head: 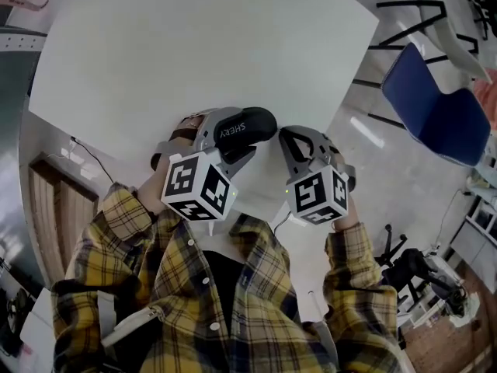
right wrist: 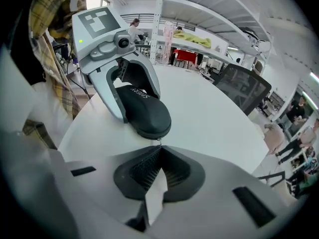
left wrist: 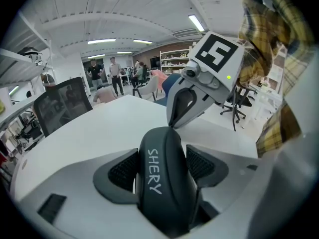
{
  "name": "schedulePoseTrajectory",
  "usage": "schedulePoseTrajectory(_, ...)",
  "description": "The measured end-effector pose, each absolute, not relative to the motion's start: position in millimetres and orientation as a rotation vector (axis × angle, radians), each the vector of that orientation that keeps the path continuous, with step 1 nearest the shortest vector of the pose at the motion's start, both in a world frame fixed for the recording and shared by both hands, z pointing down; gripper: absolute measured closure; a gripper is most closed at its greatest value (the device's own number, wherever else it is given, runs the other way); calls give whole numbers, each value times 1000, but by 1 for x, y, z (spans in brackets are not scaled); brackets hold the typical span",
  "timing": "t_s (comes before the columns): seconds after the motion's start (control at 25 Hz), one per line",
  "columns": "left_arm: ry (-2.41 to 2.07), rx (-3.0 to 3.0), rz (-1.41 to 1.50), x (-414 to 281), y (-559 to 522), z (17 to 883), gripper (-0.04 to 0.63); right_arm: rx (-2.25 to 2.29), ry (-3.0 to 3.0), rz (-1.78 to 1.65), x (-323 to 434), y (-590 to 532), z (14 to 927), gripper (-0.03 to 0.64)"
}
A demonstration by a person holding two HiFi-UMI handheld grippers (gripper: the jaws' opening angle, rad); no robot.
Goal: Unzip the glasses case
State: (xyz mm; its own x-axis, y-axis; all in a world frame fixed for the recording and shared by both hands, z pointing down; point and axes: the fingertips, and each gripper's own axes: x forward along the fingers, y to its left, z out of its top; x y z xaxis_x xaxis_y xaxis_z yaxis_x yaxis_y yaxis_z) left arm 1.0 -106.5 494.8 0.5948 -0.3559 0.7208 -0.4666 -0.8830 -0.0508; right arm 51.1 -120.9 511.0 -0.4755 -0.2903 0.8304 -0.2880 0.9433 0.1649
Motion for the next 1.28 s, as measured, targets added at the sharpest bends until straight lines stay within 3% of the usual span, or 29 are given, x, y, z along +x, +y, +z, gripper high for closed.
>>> schedulePoseTrajectory(0.52,-659,2691,1149,-5,-105,496,284,68,-2080,-131,22,-152,521,618)
schedulePoseTrajectory(0.88,-649,2822,1288,-5,-108,479,282,303,-2048,-25,47,-130,508,618)
schedulePoseTrajectory(1.28,-924,2264,778,-58,-96,457,282,577,-2041,280,52,-36,500,618)
